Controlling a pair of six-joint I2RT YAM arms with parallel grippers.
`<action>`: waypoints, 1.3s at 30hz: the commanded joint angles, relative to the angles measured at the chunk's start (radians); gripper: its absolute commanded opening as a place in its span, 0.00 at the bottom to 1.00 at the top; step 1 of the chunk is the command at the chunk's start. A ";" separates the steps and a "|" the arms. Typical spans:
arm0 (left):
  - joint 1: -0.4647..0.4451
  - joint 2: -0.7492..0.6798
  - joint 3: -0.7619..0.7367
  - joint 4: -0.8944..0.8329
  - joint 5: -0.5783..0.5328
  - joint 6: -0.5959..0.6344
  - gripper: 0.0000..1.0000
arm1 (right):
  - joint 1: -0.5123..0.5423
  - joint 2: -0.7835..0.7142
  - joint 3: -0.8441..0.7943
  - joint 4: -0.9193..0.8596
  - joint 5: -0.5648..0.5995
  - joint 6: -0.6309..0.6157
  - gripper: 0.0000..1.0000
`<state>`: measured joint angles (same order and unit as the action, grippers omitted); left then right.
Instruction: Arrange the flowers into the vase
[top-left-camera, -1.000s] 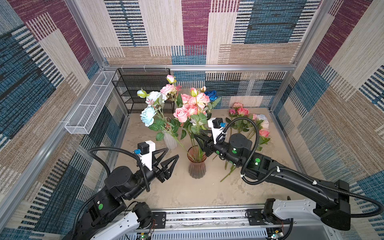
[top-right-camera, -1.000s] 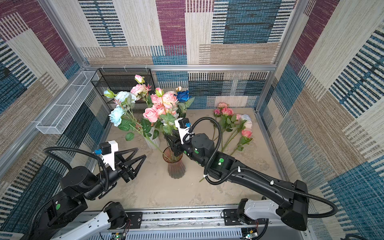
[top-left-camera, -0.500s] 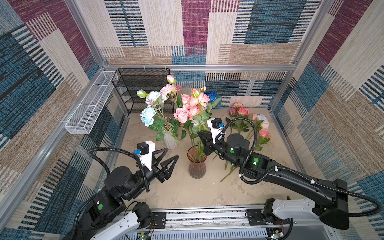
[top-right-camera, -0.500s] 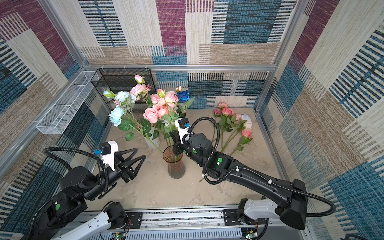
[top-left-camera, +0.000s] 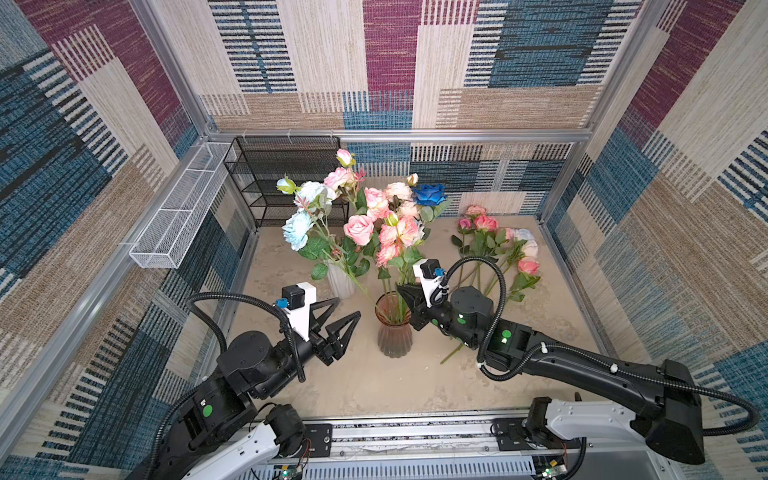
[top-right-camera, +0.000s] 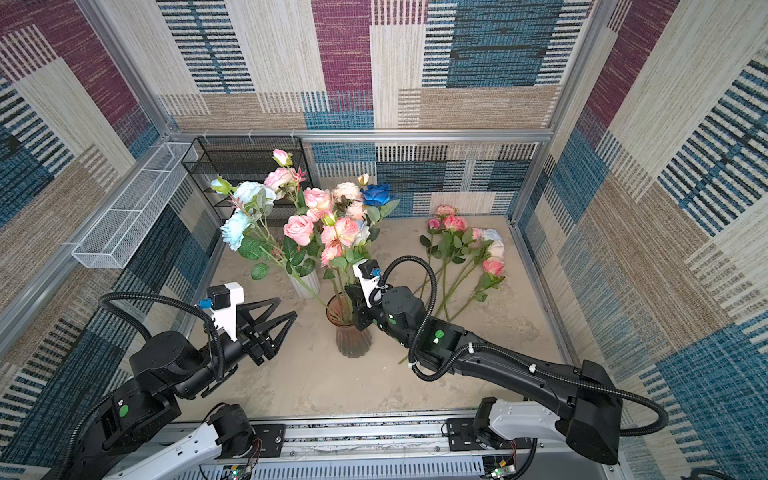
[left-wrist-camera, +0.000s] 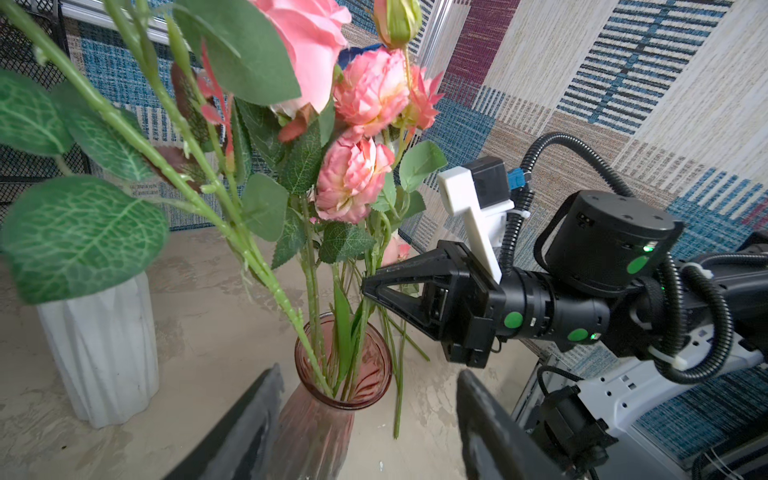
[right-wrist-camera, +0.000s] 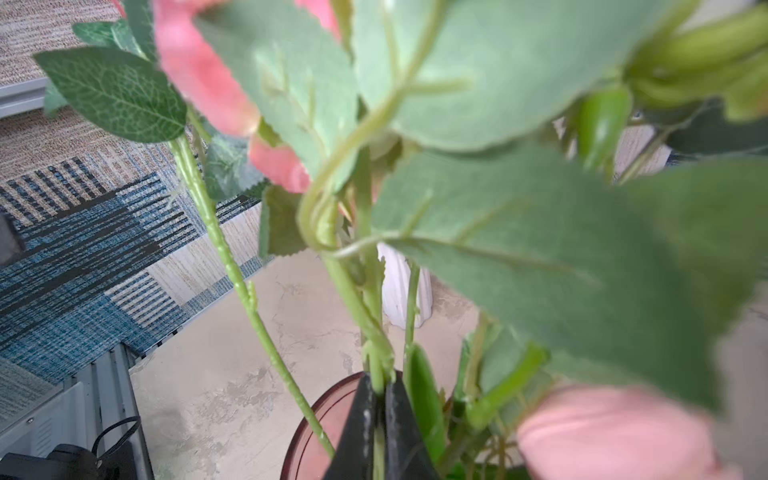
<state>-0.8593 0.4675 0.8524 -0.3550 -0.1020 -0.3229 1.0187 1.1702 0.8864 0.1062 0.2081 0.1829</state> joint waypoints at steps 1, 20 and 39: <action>0.000 0.000 -0.003 0.015 -0.028 -0.012 0.67 | 0.001 -0.029 -0.006 0.050 -0.052 0.009 0.24; 0.008 0.266 0.132 0.001 -0.147 0.031 0.38 | 0.000 -0.172 0.001 -0.007 -0.155 0.030 0.56; 0.082 0.372 0.225 -0.125 -0.151 -0.059 0.39 | 0.001 -0.302 0.005 -0.032 -0.124 0.033 0.58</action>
<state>-0.8001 0.8261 1.0733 -0.4675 -0.2852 -0.3649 1.0191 0.8783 0.8890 0.0769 0.0647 0.2115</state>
